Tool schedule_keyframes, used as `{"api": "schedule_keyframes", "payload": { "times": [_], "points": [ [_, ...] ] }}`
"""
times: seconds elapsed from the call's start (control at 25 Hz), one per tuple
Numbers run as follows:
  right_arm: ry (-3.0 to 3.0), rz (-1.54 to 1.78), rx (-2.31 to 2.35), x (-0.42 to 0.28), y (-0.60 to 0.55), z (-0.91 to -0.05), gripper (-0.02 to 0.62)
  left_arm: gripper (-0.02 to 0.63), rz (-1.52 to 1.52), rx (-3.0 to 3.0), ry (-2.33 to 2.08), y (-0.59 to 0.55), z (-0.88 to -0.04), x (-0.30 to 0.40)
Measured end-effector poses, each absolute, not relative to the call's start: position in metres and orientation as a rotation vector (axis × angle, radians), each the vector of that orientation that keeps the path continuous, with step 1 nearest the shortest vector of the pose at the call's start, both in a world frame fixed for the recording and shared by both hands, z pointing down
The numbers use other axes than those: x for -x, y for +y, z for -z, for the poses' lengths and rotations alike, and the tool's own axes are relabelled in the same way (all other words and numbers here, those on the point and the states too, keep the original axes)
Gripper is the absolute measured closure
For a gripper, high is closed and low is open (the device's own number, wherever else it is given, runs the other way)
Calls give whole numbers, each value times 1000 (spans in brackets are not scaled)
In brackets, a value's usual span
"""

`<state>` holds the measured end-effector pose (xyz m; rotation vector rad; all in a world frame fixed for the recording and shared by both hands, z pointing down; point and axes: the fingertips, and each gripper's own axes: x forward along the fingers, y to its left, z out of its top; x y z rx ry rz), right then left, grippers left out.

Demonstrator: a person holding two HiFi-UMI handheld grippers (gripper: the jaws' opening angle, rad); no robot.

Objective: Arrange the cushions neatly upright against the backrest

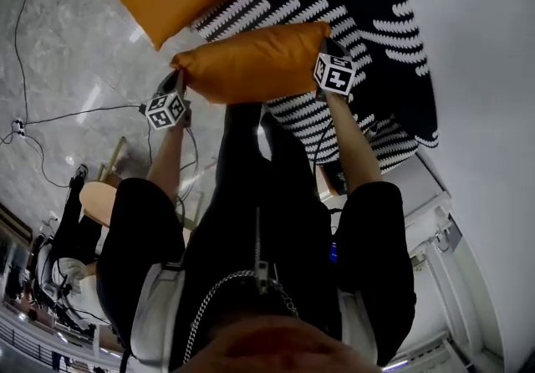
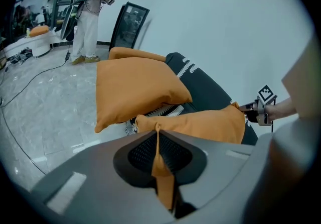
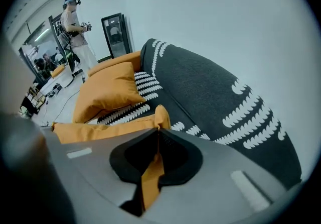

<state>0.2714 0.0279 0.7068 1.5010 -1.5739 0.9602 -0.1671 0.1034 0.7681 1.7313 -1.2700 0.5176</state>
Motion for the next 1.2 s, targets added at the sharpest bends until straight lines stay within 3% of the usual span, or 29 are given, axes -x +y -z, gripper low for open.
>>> {"api": "schedule_keyframes", "payload": {
  "times": [0.72,1.2],
  "points": [
    [-1502,-1168,-1844,-355,215,-641,587,586,-653,-2160,-1112,93,-635,77],
    [-1404,-1196,-2086,-442,303,-601,588,586,-690,-2463,-866,61,-565,-70]
  ]
}}
